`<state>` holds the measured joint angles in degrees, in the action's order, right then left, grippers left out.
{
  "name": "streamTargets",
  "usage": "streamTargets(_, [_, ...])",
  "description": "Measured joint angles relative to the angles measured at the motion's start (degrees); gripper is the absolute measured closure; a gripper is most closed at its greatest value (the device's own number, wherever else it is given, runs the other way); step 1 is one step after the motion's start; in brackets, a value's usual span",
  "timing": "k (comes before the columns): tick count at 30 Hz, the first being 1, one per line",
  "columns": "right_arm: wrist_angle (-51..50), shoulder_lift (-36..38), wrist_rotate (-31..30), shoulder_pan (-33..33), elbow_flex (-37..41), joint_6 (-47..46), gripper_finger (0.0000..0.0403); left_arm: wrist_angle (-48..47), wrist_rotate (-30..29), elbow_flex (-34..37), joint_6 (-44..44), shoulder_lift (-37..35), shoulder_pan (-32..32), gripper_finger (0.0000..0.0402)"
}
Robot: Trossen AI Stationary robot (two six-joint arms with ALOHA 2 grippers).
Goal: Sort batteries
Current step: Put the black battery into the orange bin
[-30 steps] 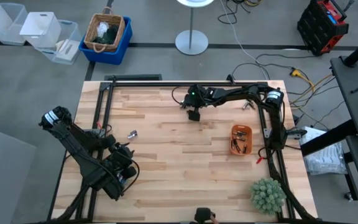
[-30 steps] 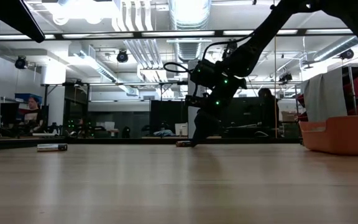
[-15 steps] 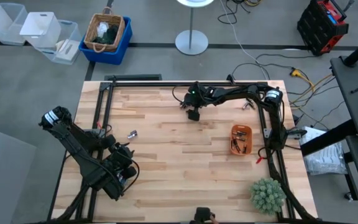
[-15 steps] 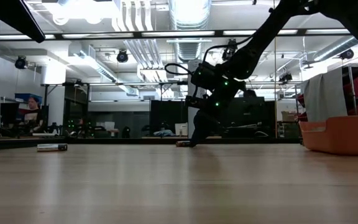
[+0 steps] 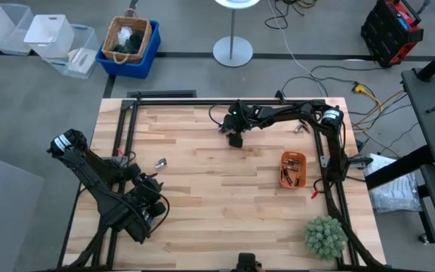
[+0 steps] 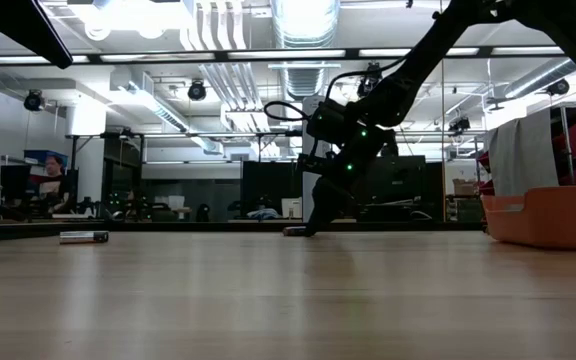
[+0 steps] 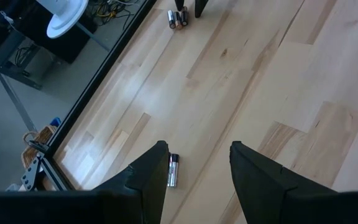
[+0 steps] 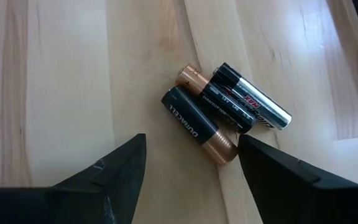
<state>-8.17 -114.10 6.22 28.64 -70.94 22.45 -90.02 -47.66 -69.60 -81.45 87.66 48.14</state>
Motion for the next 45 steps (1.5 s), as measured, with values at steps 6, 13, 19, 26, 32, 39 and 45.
streamTargets(6, [-0.7, 0.1, 0.2, 0.0, 0.0, 0.1, 0.0185, 0.0, 0.0, 0.0, 0.0, 0.0, 0.0, 0.0249])
streamTargets(13, [-1.0, 0.3, 0.2, 0.0, 0.0, 0.3, 0.0216, 0.0, 0.0, 0.0, 0.0, 0.0, 0.0, 0.0249])
streamTargets(19, [-1.3, 0.7, 0.0, 0.0, 0.1, 0.9, 0.0243, 0.0, 0.0, 0.0, 0.0, 0.0, 0.0, 0.0249])
streamTargets(26, [-2.1, 1.0, -0.2, 0.0, 0.1, 1.5, 0.0275, 0.0, 0.0, 0.0, 0.0, 0.0, 0.0, 0.0249])
streamTargets(32, [-2.5, 1.1, 0.0, 0.0, 0.1, 1.6, 0.0301, 0.0, 0.0, 0.0, 0.0, 0.0, 0.0, 0.0249])
streamTargets(39, [-2.5, 1.1, 0.2, 0.0, 0.1, 1.7, 0.0334, 0.0, 0.0, 0.0, 0.0, 0.0, 0.0, 0.0249])
streamTargets(45, [-2.5, 1.1, 0.2, 0.0, 0.1, 2.1, 0.0351, 0.0, 0.0, 0.0, 0.0, 0.0, 0.0, 0.0249])
